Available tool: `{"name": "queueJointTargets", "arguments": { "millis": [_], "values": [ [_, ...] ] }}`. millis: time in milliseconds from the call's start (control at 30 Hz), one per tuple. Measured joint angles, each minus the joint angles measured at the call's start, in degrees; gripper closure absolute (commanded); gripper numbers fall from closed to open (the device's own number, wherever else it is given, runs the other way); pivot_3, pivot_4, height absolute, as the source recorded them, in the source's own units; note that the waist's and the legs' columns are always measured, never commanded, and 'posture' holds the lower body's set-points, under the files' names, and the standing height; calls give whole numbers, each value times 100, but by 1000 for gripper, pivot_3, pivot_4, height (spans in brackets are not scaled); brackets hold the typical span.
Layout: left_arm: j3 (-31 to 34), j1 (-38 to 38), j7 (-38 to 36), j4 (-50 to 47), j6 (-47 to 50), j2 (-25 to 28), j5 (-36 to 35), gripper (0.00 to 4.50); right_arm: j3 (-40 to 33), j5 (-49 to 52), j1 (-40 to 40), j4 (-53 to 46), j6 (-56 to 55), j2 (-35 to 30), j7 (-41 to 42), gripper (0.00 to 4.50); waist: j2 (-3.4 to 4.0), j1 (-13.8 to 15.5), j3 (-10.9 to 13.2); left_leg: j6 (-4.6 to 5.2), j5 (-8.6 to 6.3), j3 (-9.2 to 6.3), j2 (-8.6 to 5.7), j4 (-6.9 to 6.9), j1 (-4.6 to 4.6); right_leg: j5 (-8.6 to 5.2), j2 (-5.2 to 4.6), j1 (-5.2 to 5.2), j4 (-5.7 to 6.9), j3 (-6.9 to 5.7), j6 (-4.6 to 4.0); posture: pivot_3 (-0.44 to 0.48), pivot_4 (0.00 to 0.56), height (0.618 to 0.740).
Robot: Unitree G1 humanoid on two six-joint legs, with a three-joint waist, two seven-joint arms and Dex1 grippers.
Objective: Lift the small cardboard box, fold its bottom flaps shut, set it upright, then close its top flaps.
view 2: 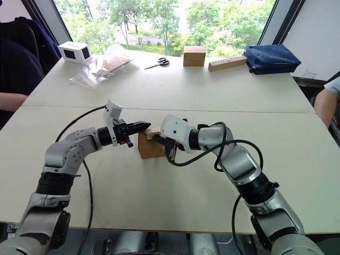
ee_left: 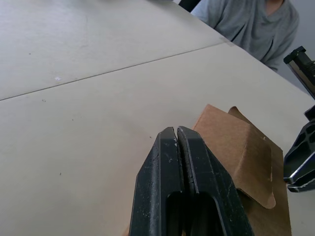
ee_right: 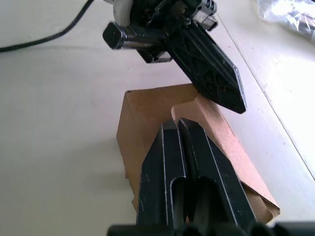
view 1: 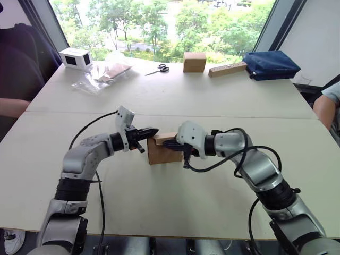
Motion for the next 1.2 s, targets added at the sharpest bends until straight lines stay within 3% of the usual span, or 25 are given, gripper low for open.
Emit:
{"name": "queueJointTargets", "arguments": {
  "millis": [800,1200],
  "values": [
    [-236,108,-307,-218,-223,152,178,4452,186,-688,-122,583,-647,68,-108,4500,0,1,0,-5,3,0,0,0,1,0,0,1,0,0,0,0,150,740],
    [-605,111,-623,-322,-721,406,691,4452,-511,352,18,47,199,77,184,4500,0,4,0,1,-1,0,1,0,1,0,0,1,0,0,0,0,150,740]
  ]
}}
